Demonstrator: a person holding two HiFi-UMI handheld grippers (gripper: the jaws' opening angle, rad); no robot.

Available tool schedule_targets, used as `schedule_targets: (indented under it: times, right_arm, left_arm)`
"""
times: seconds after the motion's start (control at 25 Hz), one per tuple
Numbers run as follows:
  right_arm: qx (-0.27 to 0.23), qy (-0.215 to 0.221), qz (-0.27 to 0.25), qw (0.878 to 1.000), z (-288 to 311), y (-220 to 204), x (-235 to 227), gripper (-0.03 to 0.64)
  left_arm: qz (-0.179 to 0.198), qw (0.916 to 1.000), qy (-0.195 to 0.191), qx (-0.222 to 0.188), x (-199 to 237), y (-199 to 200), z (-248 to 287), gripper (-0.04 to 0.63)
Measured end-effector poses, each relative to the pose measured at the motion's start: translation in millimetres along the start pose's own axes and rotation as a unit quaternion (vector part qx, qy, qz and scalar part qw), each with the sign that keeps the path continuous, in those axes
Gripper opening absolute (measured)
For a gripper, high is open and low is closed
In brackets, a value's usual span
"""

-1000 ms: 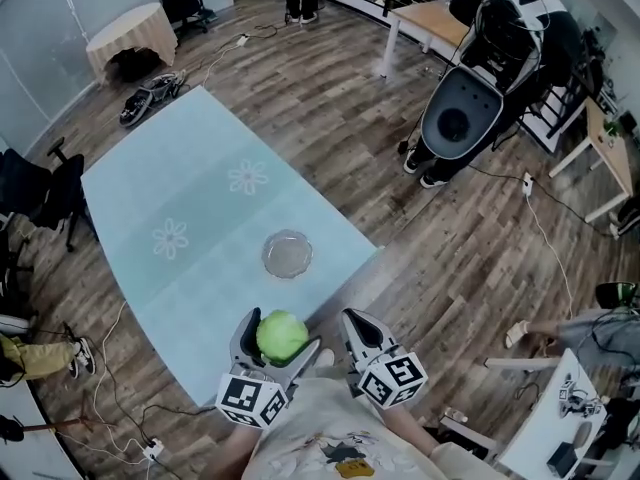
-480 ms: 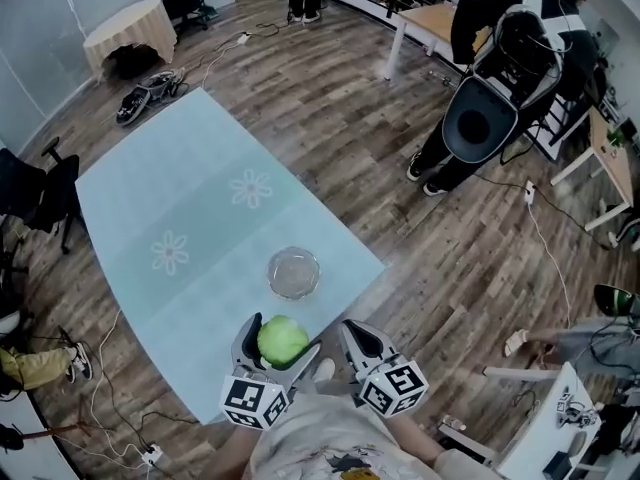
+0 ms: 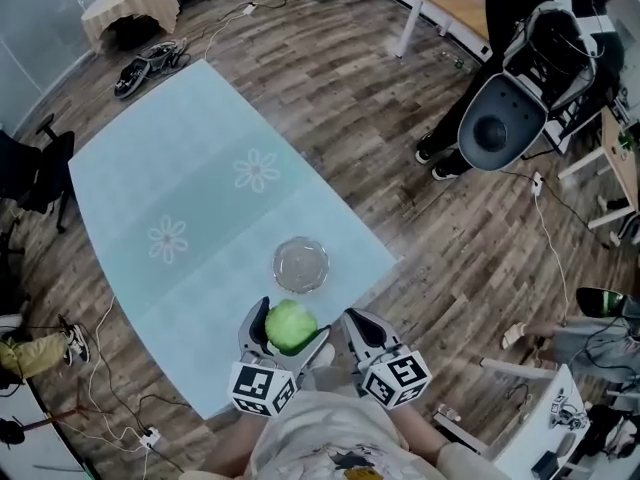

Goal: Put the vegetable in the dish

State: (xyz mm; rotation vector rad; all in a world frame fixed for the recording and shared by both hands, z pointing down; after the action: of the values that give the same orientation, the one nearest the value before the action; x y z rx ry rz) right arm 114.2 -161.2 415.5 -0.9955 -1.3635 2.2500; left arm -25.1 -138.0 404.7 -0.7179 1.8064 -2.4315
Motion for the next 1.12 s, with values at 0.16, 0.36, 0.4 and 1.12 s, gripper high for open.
schedule_targets:
  times: [0.16, 0.36, 0.4, 1.12]
  right_arm:
    - [0.014, -0.001, -0.005, 1.0, 14, -5, -5, 0.029]
    - [0.03, -0.001, -0.004, 1.0, 29, -13, -15, 0.029]
    - [0.033, -0.002, -0.003, 0.999, 32, -15, -16, 0.029]
    - [0.069, -0.052, 0.02, 0.996, 81, -55, -59, 0.029]
  left_arm:
    - [-0.006, 0.9999, 0.003, 0.012, 13, -12, 10, 0.545]
    - [-0.015, 0.9996, 0.006, 0.024, 24, -25, 25, 0.545]
    - [-0.017, 0.9995, 0.005, 0.026, 26, -27, 27, 0.545]
    - [-0.01, 0.9964, -0.003, 0.085, 71, -87, 84, 0.545]
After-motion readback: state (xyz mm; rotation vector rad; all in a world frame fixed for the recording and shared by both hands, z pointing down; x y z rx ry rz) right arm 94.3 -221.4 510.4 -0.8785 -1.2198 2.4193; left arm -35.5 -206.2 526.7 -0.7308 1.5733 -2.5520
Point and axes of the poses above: the fingertips, and each gripper's own axes: z forward along the fingers, x to its left, y out of its top, the point moved 4 cm from there along -z, backward along the fingers, and after that the axes turned 3 degrees about -x, right-handed, at the moved point
